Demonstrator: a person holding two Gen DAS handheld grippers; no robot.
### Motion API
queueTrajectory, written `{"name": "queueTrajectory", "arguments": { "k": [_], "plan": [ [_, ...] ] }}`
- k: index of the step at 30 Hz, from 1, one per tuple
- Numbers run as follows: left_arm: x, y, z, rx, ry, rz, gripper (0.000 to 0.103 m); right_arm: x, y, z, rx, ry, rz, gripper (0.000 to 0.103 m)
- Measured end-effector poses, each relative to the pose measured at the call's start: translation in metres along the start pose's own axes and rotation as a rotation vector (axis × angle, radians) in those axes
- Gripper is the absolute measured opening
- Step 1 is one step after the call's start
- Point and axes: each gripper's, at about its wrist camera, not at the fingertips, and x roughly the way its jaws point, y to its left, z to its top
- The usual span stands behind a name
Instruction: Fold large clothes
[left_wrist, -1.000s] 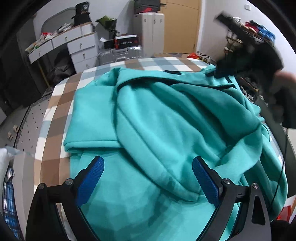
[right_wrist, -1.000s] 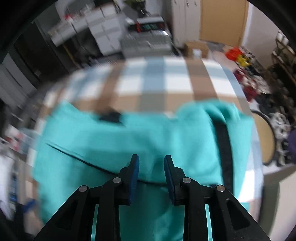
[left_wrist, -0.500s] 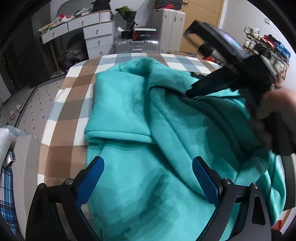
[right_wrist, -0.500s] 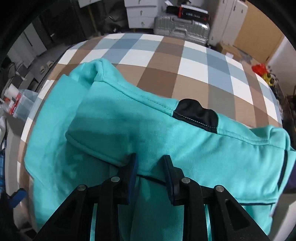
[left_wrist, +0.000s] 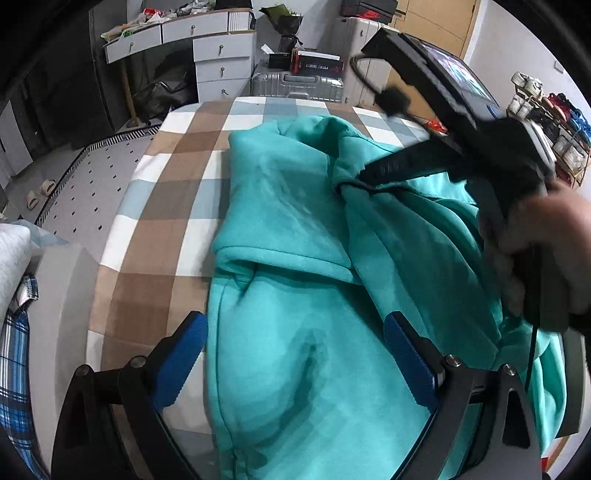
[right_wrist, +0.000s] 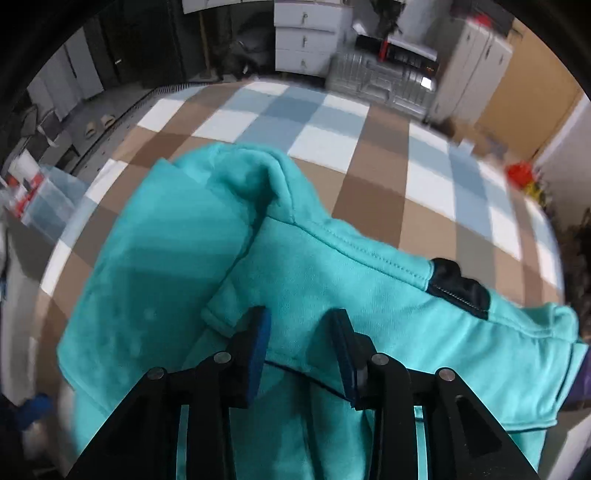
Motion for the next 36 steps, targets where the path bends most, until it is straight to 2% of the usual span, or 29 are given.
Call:
{"name": "queueTrajectory", "arguments": {
  "k": [1, 3, 5, 6, 8, 9, 11, 12, 13, 15, 17, 18, 20, 22, 24, 26, 27, 28, 30, 31, 33, 34, 36],
  "plan": [
    [0.000, 0.001, 0.000, -0.001, -0.003, 0.002, 0.093, -0.006, -0.001, -0.003, -0.008, 0.001, 0.017, 0.033],
    [0.001, 0.003, 0.000, -0.007, 0.001, -0.003, 0.093, -0.024, -0.017, -0.010, -0.011, 0.017, 0.108, 0.035],
    [0.000, 0.004, 0.000, -0.024, 0.006, -0.012, 0.093, -0.048, -0.049, -0.025, 0.051, -0.001, 0.163, 0.039],
    [0.000, 0.004, 0.000, -0.030, 0.005, -0.020, 0.093, -0.064, -0.070, -0.035, 0.093, -0.029, 0.173, 0.045],
    [-0.001, 0.001, 0.000, -0.033, 0.002, -0.030, 0.093, -0.086, -0.105, -0.051, 0.150, -0.085, 0.122, 0.056],
    [-0.002, -0.001, 0.000, -0.032, -0.002, -0.033, 0.093, -0.096, -0.123, -0.063, 0.166, -0.109, 0.064, 0.062],
    [-0.002, -0.006, -0.001, -0.034, -0.008, -0.032, 0.093, -0.100, -0.160, -0.083, 0.201, -0.092, -0.075, 0.063],
    [-0.002, -0.009, -0.001, -0.040, -0.008, -0.039, 0.093, -0.097, -0.175, -0.089, 0.231, -0.064, -0.108, 0.063],
    [-0.001, -0.013, -0.001, -0.043, -0.007, -0.045, 0.093, -0.092, -0.193, -0.099, 0.284, -0.034, -0.114, 0.063],
    [0.001, -0.020, -0.002, -0.035, -0.004, -0.051, 0.093, -0.079, -0.210, -0.117, 0.370, 0.001, -0.061, 0.062],
    [0.003, -0.029, -0.001, -0.014, -0.010, -0.049, 0.093, -0.053, -0.208, -0.135, 0.367, 0.080, -0.032, 0.059],
    [0.003, -0.035, -0.001, 0.003, -0.018, -0.045, 0.093, -0.040, -0.199, -0.145, 0.318, 0.112, -0.064, 0.060],
    [0.007, -0.043, -0.001, 0.033, -0.015, -0.018, 0.093, -0.045, -0.175, -0.153, 0.174, 0.046, -0.167, 0.061],
    [0.012, -0.048, -0.001, 0.049, -0.002, -0.011, 0.093, -0.056, -0.159, -0.155, 0.120, 0.046, -0.205, 0.060],
    [0.013, -0.053, -0.001, 0.062, 0.012, -0.023, 0.093, -0.085, -0.151, -0.159, 0.140, -0.030, -0.117, 0.056],
    [0.011, -0.054, -0.001, 0.072, 0.005, -0.024, 0.093, -0.115, -0.146, -0.165, 0.174, -0.132, -0.031, 0.059],
    [0.010, -0.054, 0.000, 0.075, -0.004, -0.019, 0.093, -0.127, -0.142, -0.167, 0.186, -0.171, 0.043, 0.062],
    [0.009, -0.053, 0.001, 0.073, -0.008, -0.016, 0.093, -0.131, -0.137, -0.168, 0.200, -0.186, 0.145, 0.068],
    [0.008, -0.050, 0.001, 0.055, -0.006, -0.027, 0.093, -0.127, -0.130, -0.168, 0.215, -0.186, 0.306, 0.067],
    [0.008, -0.049, 0.001, 0.043, -0.001, -0.033, 0.093, -0.118, -0.124, -0.166, 0.218, -0.160, 0.324, 0.067],
    [0.009, -0.045, 0.000, 0.028, 0.010, -0.031, 0.093, -0.086, -0.108, -0.161, 0.212, -0.053, 0.235, 0.067],
    [0.009, -0.043, 0.000, 0.023, 0.013, -0.029, 0.093, -0.065, -0.098, -0.157, 0.198, 0.016, 0.184, 0.060],
    [0.009, -0.039, -0.002, 0.012, 0.016, -0.028, 0.093, -0.044, -0.084, -0.148, 0.117, 0.050, 0.094, 0.049]
  ]
}}
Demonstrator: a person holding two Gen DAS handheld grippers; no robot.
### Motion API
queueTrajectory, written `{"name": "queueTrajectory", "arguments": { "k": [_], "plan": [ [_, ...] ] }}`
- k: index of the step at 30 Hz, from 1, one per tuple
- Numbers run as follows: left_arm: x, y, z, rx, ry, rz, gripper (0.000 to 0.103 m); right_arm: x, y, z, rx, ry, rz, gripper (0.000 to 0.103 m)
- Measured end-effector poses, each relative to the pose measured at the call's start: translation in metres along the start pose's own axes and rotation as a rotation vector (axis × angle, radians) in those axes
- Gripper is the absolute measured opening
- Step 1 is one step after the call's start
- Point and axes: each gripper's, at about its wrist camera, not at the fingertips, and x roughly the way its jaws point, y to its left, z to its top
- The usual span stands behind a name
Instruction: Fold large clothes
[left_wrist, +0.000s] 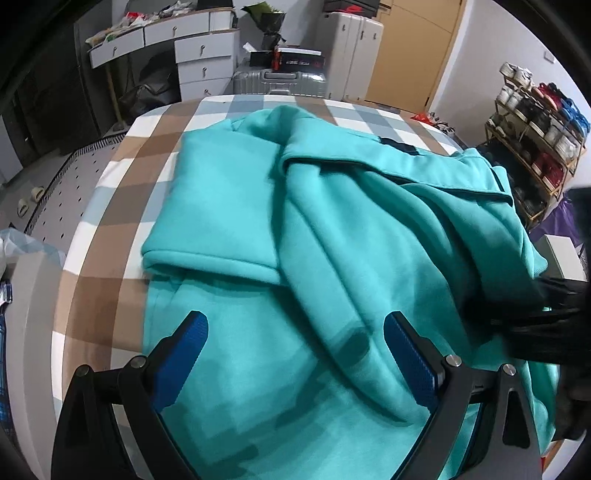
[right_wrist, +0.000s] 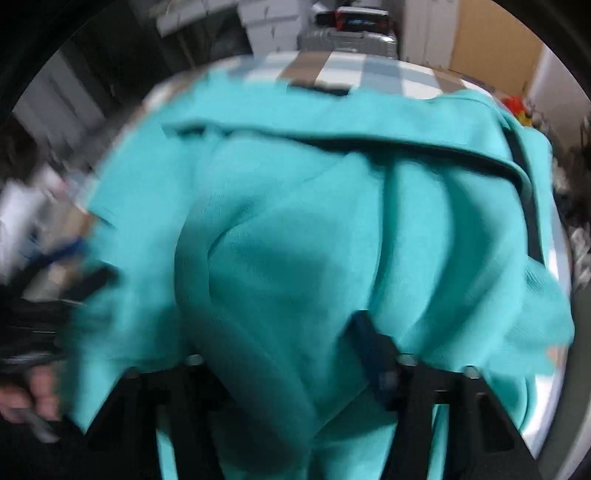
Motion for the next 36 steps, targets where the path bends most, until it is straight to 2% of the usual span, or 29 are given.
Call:
{"name": "queueTrajectory", "arguments": {
  "k": [2, 3, 4, 6, 8, 11, 12, 14, 17, 19, 20, 21, 22, 23, 25, 27, 29, 32, 35, 36],
  "plan": [
    [-0.002, 0.006, -0.001, -0.017, 0.000, -0.003, 0.093, 0.000, 0.014, 0.015, -0.089, -0.004, -0.088, 0.033],
    [-0.003, 0.009, -0.001, -0.024, 0.000, -0.005, 0.093, -0.004, 0.018, 0.024, -0.110, -0.002, -0.125, 0.021],
    [-0.004, 0.012, -0.001, -0.030, -0.002, -0.007, 0.093, -0.010, 0.022, 0.032, -0.132, -0.005, -0.177, 0.015],
    [-0.006, 0.018, -0.001, -0.033, -0.008, -0.008, 0.093, -0.027, 0.028, 0.045, -0.184, -0.065, -0.307, 0.010],
    [-0.008, 0.022, -0.001, -0.041, -0.013, -0.006, 0.093, -0.050, 0.029, 0.059, -0.192, -0.155, -0.398, 0.008],
    [-0.008, 0.028, -0.001, -0.064, -0.006, -0.029, 0.093, -0.062, 0.037, 0.061, -0.260, -0.278, -0.546, 0.007],
    [-0.008, 0.028, 0.000, -0.067, -0.002, -0.033, 0.093, -0.054, 0.038, 0.057, -0.276, -0.261, -0.527, 0.007],
    [-0.008, 0.027, 0.000, -0.066, -0.001, -0.038, 0.093, -0.027, 0.033, 0.043, -0.278, -0.161, -0.467, 0.007],
    [-0.011, 0.024, 0.000, -0.046, -0.008, -0.044, 0.093, 0.006, 0.035, 0.006, -0.292, -0.068, -0.377, 0.010],
    [-0.011, 0.020, 0.000, -0.030, -0.012, -0.047, 0.093, -0.001, 0.028, -0.010, -0.249, -0.126, -0.330, 0.010],
    [-0.011, 0.018, -0.001, -0.023, -0.014, -0.050, 0.093, -0.007, 0.021, -0.013, -0.207, -0.132, -0.279, 0.011],
    [-0.011, 0.018, -0.001, -0.016, -0.015, -0.050, 0.093, -0.017, 0.013, -0.015, -0.156, -0.139, -0.209, 0.017],
    [-0.010, 0.014, -0.001, -0.009, -0.015, -0.046, 0.093, -0.030, 0.001, -0.019, -0.096, -0.155, -0.113, 0.026],
    [-0.009, 0.012, -0.001, -0.001, -0.013, -0.045, 0.093, -0.039, -0.006, -0.022, -0.064, -0.171, -0.060, 0.030],
    [-0.007, 0.006, -0.001, 0.012, -0.007, -0.046, 0.093, -0.068, -0.019, -0.031, -0.011, -0.246, 0.033, 0.045],
    [-0.005, -0.001, -0.001, 0.020, -0.005, -0.047, 0.093, -0.088, -0.026, -0.035, 0.020, -0.322, 0.057, 0.052],
    [-0.003, -0.010, -0.001, 0.034, -0.008, -0.049, 0.093, -0.090, -0.030, -0.035, 0.041, -0.352, 0.125, 0.052],
    [0.001, -0.025, -0.003, 0.066, -0.004, -0.029, 0.093, -0.063, -0.026, -0.038, 0.057, -0.289, 0.158, 0.049],
    [0.004, -0.035, -0.005, 0.099, 0.006, -0.022, 0.093, -0.014, -0.018, -0.042, 0.068, -0.135, 0.118, 0.046],
    [0.005, -0.037, -0.005, 0.114, 0.005, -0.014, 0.093, -0.013, -0.015, -0.044, 0.067, -0.162, 0.113, 0.046]
  ]
}}
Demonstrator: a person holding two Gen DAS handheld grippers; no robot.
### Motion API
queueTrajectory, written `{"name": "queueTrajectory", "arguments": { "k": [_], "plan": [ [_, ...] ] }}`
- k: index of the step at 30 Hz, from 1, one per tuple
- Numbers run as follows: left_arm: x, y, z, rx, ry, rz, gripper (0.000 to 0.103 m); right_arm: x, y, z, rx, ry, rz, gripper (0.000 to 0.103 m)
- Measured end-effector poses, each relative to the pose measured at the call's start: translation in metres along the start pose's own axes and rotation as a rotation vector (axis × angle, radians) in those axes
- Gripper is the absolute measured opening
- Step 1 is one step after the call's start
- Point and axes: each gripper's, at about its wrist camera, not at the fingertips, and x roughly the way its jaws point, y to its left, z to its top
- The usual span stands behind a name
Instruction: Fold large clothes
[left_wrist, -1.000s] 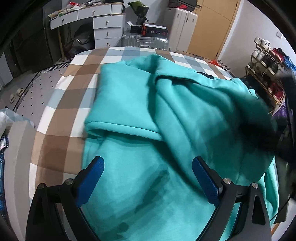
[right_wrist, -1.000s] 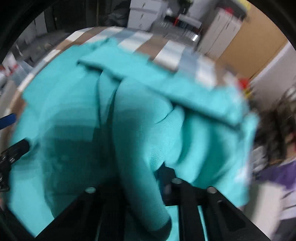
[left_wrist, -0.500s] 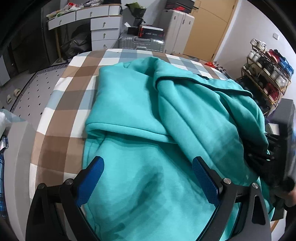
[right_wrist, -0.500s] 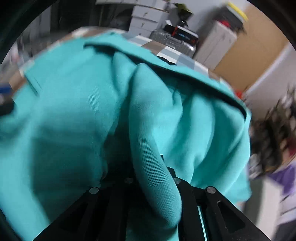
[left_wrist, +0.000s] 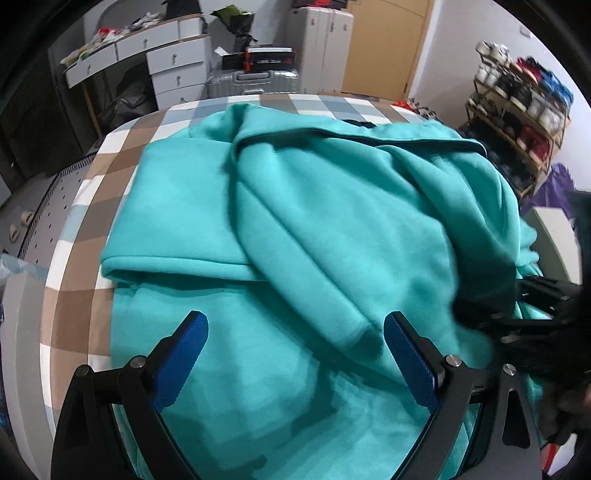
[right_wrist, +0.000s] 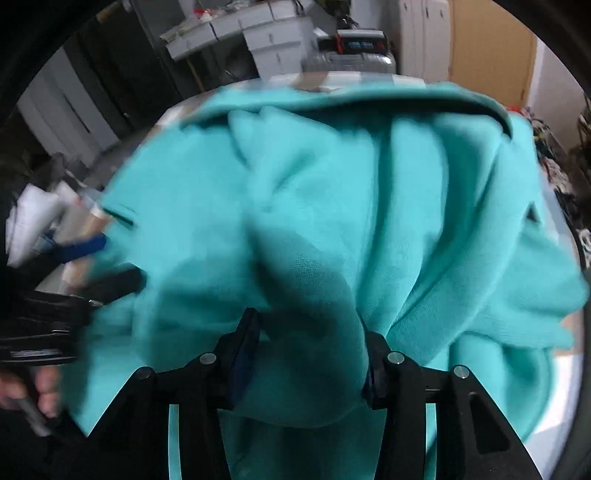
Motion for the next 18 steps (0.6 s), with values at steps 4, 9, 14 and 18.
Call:
{"name": "queueTrajectory", "arguments": {
  "k": [4, 9, 14, 18],
  "plan": [
    [-0.005, 0.005, -0.001, 0.027, -0.015, 0.045, 0.093, -0.023, -0.011, 0.008, 0.035, -0.008, 0.104, 0.046],
    [-0.025, 0.046, 0.009, -0.063, -0.085, 0.066, 0.094, -0.094, -0.056, 0.014, 0.101, -0.197, 0.101, 0.075],
    [0.002, 0.069, 0.024, -0.102, 0.053, 0.019, 0.094, -0.059, -0.114, 0.019, 0.207, -0.048, -0.098, 0.060],
    [0.030, 0.056, 0.028, 0.013, 0.121, 0.069, 0.086, -0.022, -0.122, 0.014, 0.187, 0.033, -0.169, 0.054]
  ]
}}
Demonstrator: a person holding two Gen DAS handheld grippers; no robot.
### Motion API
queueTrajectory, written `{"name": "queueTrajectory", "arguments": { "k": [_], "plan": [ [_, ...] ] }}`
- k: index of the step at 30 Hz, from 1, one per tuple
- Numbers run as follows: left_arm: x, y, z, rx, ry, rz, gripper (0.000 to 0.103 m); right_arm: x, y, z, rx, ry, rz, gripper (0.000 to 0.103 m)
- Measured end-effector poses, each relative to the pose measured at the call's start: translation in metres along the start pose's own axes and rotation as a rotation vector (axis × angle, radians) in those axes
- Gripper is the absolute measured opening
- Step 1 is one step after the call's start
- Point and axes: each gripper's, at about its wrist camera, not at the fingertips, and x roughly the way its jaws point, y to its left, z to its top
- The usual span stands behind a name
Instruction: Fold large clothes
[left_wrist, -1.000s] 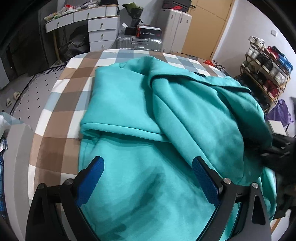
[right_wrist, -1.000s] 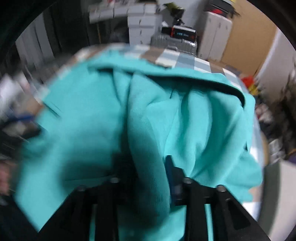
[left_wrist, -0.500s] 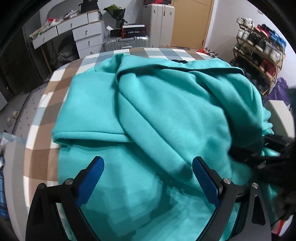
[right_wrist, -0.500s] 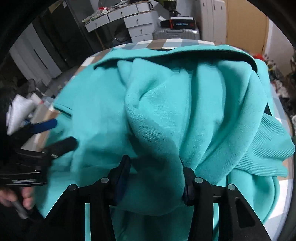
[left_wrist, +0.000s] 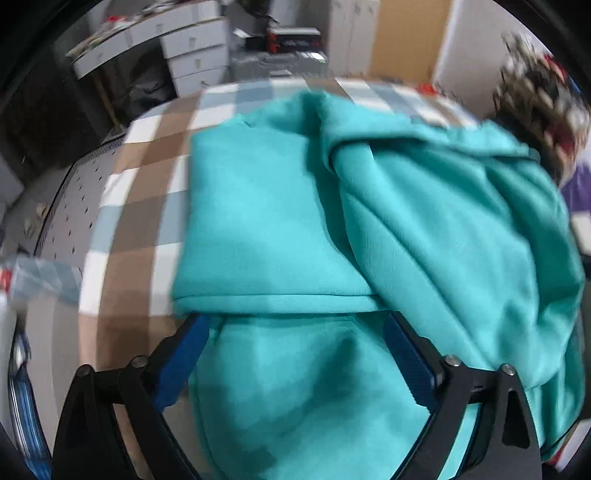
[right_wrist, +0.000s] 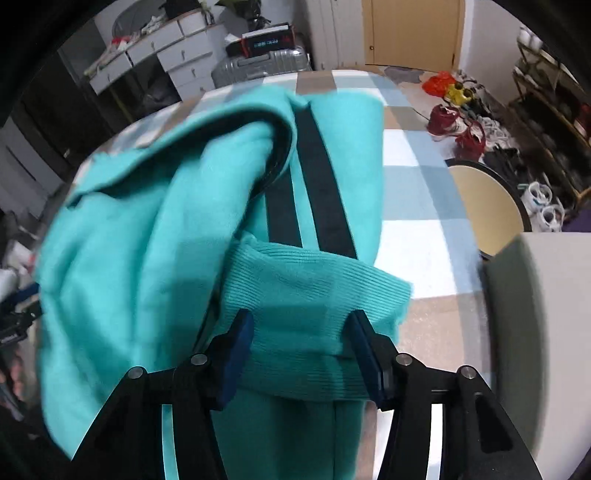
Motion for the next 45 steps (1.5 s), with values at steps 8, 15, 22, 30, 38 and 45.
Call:
{"name": "queueTrajectory", "arguments": {
  "k": [8, 15, 22, 30, 38, 45],
  "plan": [
    [0.038, -0.005, 0.028, 0.038, 0.114, 0.000, 0.073, 0.006, 0.008, 0.015, -0.047, 0.008, -0.054, 0.053],
    [0.060, 0.000, 0.065, 0.073, 0.170, -0.003, 0.078, 0.016, 0.008, 0.034, -0.032, -0.013, -0.049, 0.053],
    [0.082, 0.004, 0.102, 0.080, 0.171, 0.007, 0.080, 0.029, 0.004, 0.062, -0.004, -0.058, -0.042, 0.055],
    [0.091, 0.004, 0.119, 0.086, 0.132, 0.114, 0.081, 0.032, 0.005, 0.089, -0.011, -0.115, -0.073, 0.058],
    [0.011, -0.011, 0.057, 0.160, 0.011, 0.055, 0.078, -0.086, -0.018, 0.006, 0.073, -0.184, 0.188, 0.058],
    [-0.085, -0.087, -0.041, 0.259, -0.041, -0.254, 0.078, -0.217, -0.003, -0.118, 0.142, -0.478, 0.345, 0.076]
  ]
}}
